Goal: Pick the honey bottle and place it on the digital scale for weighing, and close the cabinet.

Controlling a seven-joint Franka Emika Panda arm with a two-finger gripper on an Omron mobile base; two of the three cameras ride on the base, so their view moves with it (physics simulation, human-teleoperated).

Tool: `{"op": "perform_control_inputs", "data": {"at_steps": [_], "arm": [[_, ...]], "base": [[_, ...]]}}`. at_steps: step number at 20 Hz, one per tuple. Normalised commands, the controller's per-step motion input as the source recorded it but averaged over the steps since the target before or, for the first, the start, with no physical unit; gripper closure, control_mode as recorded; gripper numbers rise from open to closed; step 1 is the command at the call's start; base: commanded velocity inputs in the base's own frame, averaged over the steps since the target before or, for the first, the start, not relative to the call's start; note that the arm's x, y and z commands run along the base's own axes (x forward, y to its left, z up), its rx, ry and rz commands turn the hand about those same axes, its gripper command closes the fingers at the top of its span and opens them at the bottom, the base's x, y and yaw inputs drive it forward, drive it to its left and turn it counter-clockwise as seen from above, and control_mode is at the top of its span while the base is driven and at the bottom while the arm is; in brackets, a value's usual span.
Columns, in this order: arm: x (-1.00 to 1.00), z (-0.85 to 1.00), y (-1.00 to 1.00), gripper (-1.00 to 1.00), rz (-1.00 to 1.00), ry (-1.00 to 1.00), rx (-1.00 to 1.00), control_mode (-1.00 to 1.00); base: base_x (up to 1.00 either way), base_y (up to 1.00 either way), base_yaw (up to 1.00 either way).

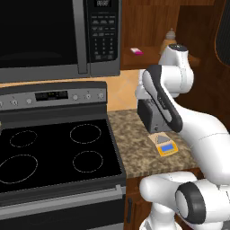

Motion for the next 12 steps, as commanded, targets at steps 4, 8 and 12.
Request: {"op": "perform_control_inputs", "data": {"at_steps": [4, 8, 12], "arm": [[-0.52, 0.00, 0.00, -1.00, 0.00, -0.11, -0.01, -1.00], [-0.68, 0.22, 0.00, -1.00, 0.00, -0.31, 0.00, -1.00], [-0.43, 0.55, -0.01, -1.00, 0.00, -0.29, -0.01, -1.00]], "base": [[0.00, 0.00, 0.00], [0.00, 0.00, 0.00], [0.00, 0.00, 0.00]]}}
